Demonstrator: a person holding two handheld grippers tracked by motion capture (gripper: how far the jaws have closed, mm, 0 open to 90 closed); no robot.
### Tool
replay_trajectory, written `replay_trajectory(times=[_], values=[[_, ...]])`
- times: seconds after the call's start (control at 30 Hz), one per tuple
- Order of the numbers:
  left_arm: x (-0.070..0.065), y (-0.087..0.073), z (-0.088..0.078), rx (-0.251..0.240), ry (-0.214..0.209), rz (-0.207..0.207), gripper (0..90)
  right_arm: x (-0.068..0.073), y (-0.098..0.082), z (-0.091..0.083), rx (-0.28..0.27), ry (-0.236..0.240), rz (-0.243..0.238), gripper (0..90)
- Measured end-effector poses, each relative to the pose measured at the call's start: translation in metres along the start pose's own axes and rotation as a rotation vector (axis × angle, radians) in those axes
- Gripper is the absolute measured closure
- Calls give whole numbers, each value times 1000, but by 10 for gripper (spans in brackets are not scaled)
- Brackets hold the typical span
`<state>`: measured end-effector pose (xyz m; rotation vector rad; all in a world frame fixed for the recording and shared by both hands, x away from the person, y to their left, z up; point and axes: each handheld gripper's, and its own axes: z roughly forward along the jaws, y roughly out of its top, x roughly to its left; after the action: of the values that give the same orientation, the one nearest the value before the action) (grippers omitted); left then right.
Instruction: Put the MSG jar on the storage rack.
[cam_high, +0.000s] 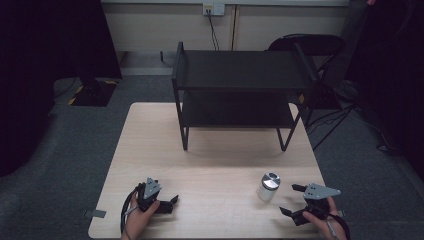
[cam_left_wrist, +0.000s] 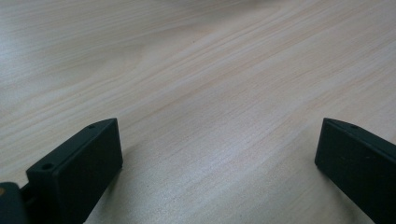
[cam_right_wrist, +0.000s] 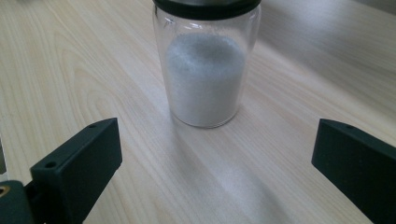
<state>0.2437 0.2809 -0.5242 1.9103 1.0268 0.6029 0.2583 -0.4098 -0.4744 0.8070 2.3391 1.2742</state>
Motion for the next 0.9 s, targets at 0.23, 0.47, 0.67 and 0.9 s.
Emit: replay_trajectory(times=[0.23, 0.47, 0.67, 0.9], values=[[0, 0, 0, 0, 0, 0, 0, 0, -1, 3, 4, 10, 1, 4], [-1, 0, -1, 3, 5, 3, 0, -1, -1, 5, -13, 17, 6, 3], [-1, 0, -1, 3, 5, 3, 0, -1, 3, 7, -11, 17, 4, 4], [-1, 0, -1, 3, 5, 3, 0, -1, 8, 15, -11, 20, -2, 4]])
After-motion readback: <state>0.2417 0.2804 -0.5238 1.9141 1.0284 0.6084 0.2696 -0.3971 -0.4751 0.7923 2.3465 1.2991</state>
